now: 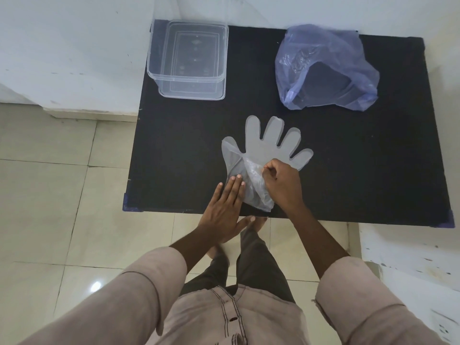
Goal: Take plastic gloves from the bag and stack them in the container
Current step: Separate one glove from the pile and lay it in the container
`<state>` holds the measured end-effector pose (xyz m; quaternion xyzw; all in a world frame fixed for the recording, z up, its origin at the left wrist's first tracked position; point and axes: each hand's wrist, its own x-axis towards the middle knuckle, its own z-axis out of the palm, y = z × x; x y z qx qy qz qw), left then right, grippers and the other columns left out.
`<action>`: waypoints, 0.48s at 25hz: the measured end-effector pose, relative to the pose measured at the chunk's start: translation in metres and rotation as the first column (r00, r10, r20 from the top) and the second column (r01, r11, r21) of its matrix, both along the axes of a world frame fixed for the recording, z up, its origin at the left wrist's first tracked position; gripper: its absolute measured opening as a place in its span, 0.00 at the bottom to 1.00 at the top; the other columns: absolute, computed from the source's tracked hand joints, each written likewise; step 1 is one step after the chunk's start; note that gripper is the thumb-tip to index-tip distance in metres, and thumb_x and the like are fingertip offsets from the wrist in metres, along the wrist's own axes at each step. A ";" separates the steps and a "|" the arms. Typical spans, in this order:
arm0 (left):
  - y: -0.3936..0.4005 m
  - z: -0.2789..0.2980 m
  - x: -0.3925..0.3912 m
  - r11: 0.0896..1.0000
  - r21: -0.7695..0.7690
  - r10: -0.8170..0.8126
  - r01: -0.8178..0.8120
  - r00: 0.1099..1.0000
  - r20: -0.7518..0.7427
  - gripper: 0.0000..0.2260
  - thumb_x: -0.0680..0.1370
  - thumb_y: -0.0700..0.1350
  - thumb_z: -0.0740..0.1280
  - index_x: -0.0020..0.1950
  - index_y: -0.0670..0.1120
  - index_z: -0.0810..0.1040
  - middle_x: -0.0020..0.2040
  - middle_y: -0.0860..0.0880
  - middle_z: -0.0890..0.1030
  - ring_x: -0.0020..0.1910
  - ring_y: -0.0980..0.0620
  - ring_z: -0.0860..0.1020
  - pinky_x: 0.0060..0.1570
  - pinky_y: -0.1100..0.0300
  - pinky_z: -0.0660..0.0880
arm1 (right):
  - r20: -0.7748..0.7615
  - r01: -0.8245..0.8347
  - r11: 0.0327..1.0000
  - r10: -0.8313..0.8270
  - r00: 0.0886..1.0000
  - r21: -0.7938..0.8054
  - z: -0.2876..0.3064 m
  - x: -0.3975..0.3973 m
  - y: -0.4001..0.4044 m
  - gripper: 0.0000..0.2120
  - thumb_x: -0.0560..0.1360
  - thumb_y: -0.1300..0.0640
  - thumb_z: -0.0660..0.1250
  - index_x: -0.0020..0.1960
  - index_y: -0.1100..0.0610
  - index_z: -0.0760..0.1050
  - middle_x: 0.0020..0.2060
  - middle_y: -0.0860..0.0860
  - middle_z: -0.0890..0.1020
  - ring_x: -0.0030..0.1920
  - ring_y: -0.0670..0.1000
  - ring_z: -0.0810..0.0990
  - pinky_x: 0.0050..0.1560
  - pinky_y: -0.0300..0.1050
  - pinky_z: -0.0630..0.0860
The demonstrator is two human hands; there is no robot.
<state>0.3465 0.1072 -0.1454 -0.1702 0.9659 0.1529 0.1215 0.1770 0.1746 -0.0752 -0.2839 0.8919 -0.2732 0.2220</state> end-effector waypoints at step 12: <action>-0.001 0.022 -0.007 1.000 -0.003 -0.021 0.022 0.984 0.176 0.40 0.77 0.69 0.45 0.79 0.44 0.36 0.81 0.45 0.39 0.79 0.43 0.38 0.76 0.43 0.41 | -0.152 -0.073 0.997 0.078 0.985 0.037 0.057 -0.041 -0.006 0.08 0.79 0.55 0.64 0.49 0.60 0.78 0.44 0.55 0.83 0.40 0.48 0.77 0.46 0.44 0.77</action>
